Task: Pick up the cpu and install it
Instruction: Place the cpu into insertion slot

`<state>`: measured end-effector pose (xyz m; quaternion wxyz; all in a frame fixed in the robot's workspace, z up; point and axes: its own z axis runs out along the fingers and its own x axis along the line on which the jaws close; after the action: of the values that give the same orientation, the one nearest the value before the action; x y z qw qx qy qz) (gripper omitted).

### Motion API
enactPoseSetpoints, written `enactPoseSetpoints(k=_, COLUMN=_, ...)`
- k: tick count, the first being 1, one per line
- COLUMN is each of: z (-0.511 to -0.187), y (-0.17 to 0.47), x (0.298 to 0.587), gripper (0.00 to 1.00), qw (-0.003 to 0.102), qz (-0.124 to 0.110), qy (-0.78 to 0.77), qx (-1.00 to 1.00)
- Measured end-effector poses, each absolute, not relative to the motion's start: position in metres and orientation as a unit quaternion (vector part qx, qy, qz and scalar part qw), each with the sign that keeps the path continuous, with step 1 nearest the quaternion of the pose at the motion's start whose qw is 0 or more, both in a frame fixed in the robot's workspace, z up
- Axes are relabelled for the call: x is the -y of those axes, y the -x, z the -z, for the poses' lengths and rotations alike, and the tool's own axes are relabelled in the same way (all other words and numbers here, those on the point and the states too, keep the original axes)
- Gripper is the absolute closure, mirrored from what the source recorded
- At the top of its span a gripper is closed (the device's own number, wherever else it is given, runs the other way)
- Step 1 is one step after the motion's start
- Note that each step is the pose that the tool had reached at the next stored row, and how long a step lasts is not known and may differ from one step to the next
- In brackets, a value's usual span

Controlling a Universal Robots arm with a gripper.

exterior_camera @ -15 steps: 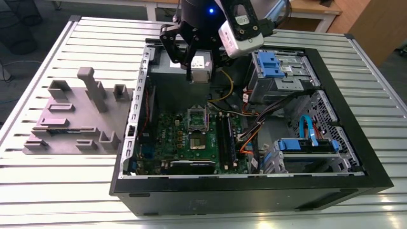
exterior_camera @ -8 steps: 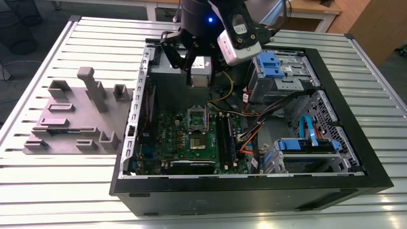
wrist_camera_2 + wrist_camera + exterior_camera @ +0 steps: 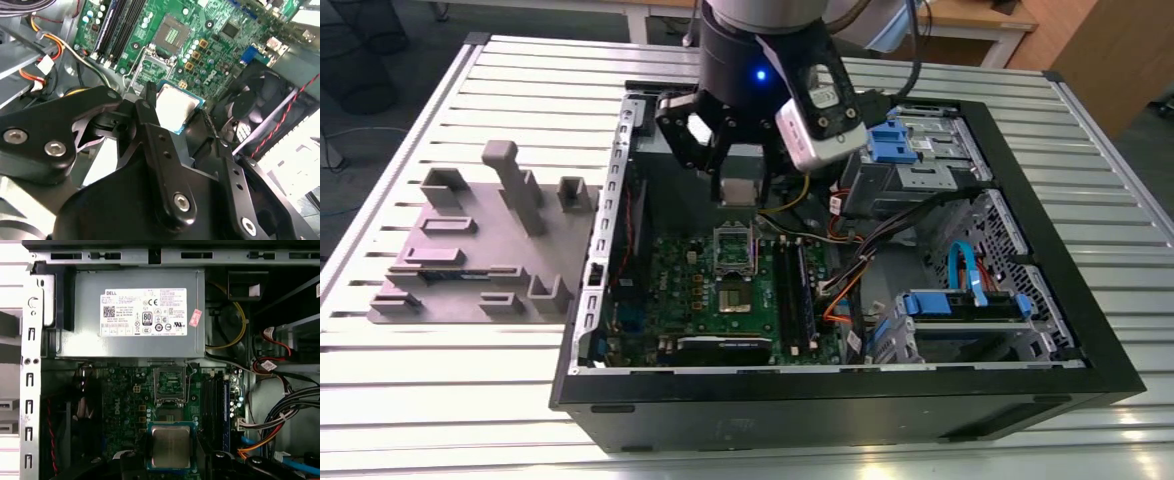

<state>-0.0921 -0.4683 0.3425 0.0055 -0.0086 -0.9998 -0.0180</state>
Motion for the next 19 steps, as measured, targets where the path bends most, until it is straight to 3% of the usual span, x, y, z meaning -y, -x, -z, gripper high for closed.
enactPoseSetpoints(k=19, z=-0.308, y=0.085, x=0.474, gripper=0.53, qw=0.006, qz=0.018, qy=0.012, qx=1.000)
